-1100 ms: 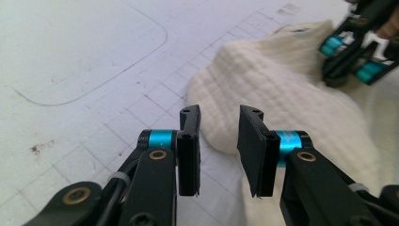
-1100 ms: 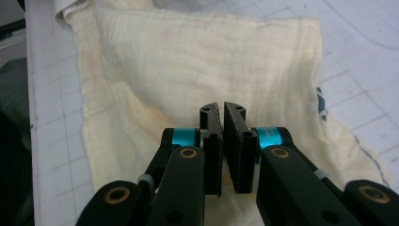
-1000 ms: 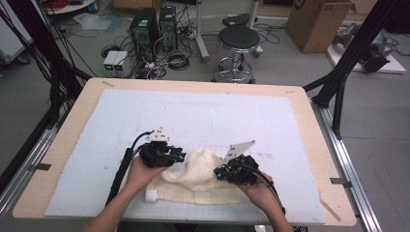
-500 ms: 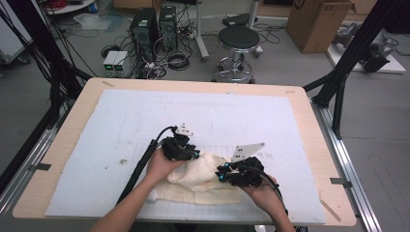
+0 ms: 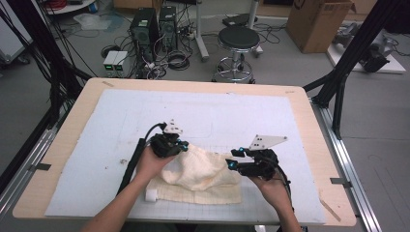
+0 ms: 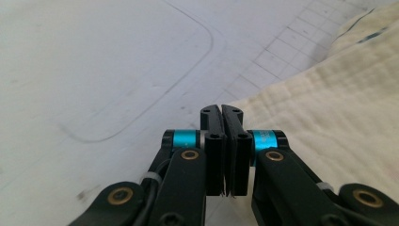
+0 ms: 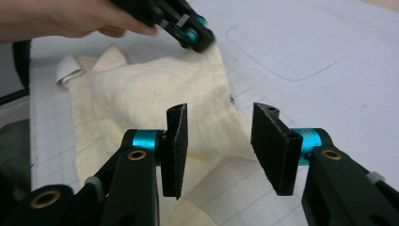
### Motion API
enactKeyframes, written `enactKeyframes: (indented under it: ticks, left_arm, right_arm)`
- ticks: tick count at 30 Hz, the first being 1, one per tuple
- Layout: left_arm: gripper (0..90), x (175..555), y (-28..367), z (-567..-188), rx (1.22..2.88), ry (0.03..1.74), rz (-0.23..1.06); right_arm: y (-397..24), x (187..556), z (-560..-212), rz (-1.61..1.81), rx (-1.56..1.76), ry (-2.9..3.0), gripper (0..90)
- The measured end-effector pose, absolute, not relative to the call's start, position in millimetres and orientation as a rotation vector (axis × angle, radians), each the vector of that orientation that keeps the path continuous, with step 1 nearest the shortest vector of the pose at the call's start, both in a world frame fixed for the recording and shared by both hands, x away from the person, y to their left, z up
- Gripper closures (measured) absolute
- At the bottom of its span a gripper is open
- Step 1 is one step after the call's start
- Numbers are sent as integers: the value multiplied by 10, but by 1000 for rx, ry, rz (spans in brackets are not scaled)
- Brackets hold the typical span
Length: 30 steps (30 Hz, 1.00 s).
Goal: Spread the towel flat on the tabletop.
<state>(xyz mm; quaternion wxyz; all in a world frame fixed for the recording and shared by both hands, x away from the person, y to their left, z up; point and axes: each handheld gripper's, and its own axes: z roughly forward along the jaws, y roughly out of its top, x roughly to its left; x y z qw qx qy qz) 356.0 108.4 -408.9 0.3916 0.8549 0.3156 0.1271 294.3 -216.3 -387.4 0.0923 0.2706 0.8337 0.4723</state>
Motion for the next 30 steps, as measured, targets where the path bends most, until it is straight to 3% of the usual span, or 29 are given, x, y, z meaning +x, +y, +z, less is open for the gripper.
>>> enactKeyframes:
  ticks: [14, 23, 25, 28, 30]
  left_arm:
    - [875, 3454, 1848, -4056, 2091, 939, 387]
    - [875, 3465, 1884, -4088, 2078, 941, 383]
    - [875, 3468, 1882, -4094, 2079, 941, 380]
    - [875, 3481, 1877, -4103, 2072, 944, 377]
    - [875, 3491, 1882, -4106, 2072, 938, 376]
  right_arm:
    - [-1998, 3325, -4078, 1270, 934, 2495, 612]
    - [-1899, 3514, -4292, 1223, 1019, 2577, 629]
    - [-1899, 3540, -4330, 1210, 1034, 2598, 695]
    - [-1908, 3569, -4367, 1229, 1023, 2660, 879]
    - [-1898, 3565, -4327, 1229, 992, 2669, 885]
